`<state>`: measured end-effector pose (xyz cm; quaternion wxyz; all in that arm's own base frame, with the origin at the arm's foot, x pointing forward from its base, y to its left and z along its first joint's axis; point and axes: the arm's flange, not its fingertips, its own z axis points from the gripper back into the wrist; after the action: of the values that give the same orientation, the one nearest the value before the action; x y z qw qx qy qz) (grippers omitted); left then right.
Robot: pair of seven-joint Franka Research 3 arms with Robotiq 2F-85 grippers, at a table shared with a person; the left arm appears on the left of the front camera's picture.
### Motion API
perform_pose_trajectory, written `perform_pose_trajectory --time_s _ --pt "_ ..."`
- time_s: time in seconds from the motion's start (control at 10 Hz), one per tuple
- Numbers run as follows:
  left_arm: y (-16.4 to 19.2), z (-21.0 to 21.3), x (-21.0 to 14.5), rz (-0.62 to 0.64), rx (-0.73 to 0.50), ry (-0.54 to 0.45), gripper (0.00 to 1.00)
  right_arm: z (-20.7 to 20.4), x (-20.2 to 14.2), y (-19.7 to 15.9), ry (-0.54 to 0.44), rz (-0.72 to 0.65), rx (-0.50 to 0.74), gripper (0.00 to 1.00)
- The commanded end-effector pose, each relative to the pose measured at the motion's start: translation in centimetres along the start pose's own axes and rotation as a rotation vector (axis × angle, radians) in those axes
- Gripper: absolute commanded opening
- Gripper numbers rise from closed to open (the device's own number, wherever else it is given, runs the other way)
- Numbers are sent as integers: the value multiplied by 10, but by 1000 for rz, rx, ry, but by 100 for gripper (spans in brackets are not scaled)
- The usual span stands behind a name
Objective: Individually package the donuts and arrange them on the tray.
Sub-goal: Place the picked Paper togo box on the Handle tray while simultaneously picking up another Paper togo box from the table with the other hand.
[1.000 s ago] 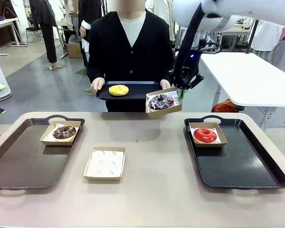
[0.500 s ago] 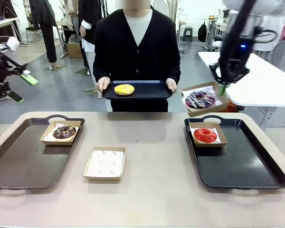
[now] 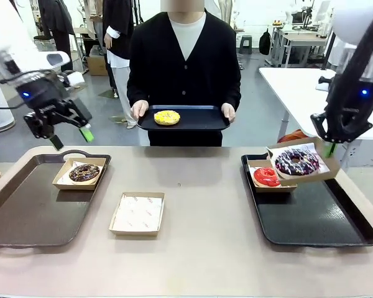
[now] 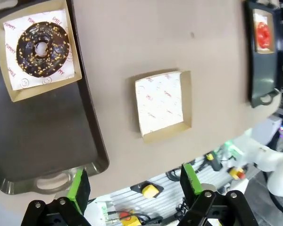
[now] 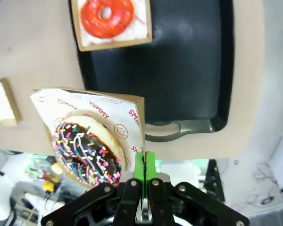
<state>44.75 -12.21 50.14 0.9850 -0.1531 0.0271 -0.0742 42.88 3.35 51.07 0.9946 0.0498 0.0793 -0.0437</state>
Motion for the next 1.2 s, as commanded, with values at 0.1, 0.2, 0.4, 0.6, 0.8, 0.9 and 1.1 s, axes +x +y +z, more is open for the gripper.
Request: perform_pose_trajectory --time_s 0.1,0.2,0.4,0.6,0.8,0.9,1.1 --pt "-24 -49 8 53 161 -41 100 -28 -7 -27 -32 54 -6 1" --pt "-30 -66 9 58 199 -48 100 -34 -7 -34 -29 65 -20 1" --pt "-38 -96 6 67 252 -54 100 -29 -5 -23 -3 33 -1 1" --pt "-44 -122 7 67 271 -72 100 -29 -5 -23 -3 33 -1 1" --pt "-51 -147 4 65 261 -79 100 -29 -5 -23 -3 33 -1 1" --pt "-52 -159 3 66 263 -77 100 -29 -5 -23 -3 33 -1 1" --pt "-50 -177 4 84 267 -65 100 -29 -5 -23 -3 33 -1 1"
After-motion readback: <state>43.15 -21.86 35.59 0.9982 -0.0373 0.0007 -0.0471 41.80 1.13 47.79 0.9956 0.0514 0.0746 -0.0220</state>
